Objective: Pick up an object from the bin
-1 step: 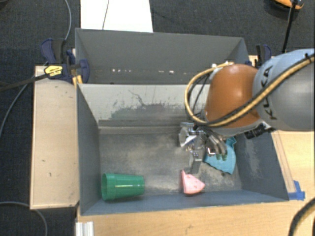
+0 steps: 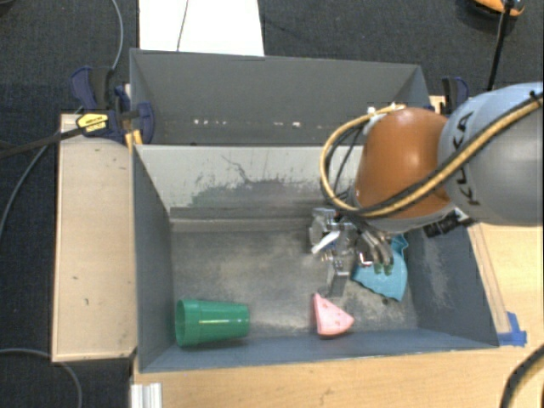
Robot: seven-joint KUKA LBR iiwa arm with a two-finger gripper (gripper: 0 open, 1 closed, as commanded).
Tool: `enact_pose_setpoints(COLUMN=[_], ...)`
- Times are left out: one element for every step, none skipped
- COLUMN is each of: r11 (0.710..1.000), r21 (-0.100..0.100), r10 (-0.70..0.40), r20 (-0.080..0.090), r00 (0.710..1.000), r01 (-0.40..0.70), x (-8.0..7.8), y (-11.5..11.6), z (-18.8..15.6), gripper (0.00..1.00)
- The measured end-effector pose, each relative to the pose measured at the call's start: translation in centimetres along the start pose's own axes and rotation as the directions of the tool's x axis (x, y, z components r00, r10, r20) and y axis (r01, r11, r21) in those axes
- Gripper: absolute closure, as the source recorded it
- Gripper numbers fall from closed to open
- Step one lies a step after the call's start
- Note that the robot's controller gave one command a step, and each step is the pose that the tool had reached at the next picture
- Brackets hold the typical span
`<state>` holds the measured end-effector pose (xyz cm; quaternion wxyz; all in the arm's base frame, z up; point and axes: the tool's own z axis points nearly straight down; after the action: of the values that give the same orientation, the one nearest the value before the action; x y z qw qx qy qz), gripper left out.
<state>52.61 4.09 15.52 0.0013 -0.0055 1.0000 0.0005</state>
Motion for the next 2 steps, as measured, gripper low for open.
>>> enact_pose_setpoints(r11=[1.000, 0.990], r21=[0.000, 0.000], r10=[-0.020, -0.143], r20=[-0.003, 0.002], r00=[1.000, 0.990], r01=[0.020, 0.143], x=[-4.7, -5.0], y=[-5.5, -9.1], z=[1.4, 1.1], gripper=[0.00, 0.00])
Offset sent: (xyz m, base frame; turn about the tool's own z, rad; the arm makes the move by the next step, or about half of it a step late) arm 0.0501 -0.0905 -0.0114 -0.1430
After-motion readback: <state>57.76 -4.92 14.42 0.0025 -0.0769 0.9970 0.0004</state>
